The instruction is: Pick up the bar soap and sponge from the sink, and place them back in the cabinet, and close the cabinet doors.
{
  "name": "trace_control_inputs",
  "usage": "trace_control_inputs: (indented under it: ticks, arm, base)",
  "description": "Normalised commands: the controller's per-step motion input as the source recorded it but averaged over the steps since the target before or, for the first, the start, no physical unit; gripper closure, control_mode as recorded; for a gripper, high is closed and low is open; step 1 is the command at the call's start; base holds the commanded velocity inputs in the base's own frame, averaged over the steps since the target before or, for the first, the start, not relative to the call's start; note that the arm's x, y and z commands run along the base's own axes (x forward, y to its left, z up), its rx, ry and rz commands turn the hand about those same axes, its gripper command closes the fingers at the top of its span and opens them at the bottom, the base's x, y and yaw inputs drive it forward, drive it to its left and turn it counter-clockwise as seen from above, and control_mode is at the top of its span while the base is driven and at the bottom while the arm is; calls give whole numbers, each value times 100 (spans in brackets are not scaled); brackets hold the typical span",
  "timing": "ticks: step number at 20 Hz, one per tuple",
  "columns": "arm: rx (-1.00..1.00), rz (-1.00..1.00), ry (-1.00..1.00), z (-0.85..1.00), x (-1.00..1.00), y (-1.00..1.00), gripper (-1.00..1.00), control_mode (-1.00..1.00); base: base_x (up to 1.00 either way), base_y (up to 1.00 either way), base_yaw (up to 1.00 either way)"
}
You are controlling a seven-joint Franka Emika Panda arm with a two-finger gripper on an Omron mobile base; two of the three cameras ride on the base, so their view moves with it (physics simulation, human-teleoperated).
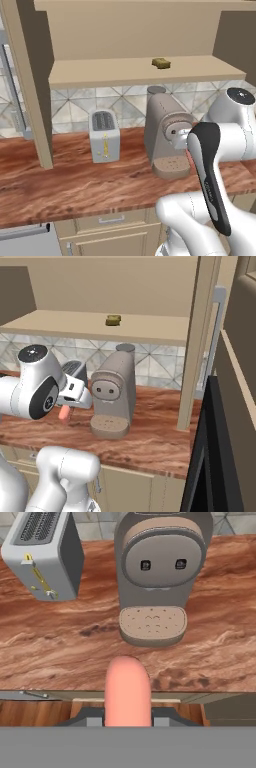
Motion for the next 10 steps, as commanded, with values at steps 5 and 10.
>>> trace_control_inputs:
  ticks: [5, 10]
  arm:
    - [0, 0, 0, 0, 0, 0, 100, 100]
    - [0, 0, 0, 0, 0, 0, 100, 100]
  base:
    - [0, 15, -3]
    - [1, 13, -4]
